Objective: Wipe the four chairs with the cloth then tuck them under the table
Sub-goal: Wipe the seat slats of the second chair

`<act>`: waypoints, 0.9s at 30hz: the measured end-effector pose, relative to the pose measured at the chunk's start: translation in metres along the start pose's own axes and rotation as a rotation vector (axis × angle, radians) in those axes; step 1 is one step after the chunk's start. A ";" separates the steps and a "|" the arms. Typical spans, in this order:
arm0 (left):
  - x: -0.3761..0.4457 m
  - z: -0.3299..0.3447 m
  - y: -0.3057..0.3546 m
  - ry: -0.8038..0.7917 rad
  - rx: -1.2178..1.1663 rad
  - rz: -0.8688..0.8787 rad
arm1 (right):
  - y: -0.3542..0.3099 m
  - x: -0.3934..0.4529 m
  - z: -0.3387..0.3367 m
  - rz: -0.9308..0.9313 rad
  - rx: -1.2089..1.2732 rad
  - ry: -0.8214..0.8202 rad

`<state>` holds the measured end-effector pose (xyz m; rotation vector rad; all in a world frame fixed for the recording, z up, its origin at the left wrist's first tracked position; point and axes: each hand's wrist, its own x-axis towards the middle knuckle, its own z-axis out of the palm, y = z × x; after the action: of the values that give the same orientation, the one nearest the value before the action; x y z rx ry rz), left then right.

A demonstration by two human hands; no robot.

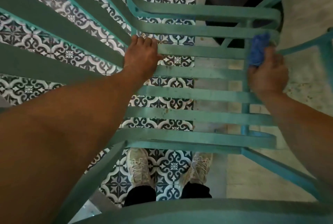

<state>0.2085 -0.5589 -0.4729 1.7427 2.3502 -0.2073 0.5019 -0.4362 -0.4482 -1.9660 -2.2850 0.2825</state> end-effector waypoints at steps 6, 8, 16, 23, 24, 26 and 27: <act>0.001 0.003 -0.001 -0.001 0.020 0.009 | -0.086 -0.010 0.016 0.234 0.122 -0.058; -0.001 0.002 -0.002 -0.002 0.026 0.024 | -0.159 -0.053 0.041 0.055 0.259 -0.177; 0.001 0.005 -0.006 0.037 0.054 0.057 | -0.090 -0.072 0.033 -0.330 0.043 -0.192; 0.000 0.004 -0.004 0.045 0.031 0.053 | 0.008 -0.061 -0.013 0.067 -0.070 -0.034; 0.000 0.003 -0.004 0.045 0.026 0.050 | -0.016 -0.069 -0.004 -0.019 -0.030 -0.067; 0.001 0.002 -0.004 0.039 0.019 0.048 | -0.085 -0.097 0.024 -0.265 0.085 -0.208; 0.002 0.002 -0.005 0.025 0.017 0.048 | -0.124 -0.115 0.038 -0.345 0.116 -0.296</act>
<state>0.2035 -0.5585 -0.4753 1.8173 2.3280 -0.1991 0.3922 -0.5700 -0.4546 -1.5248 -2.6630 0.6896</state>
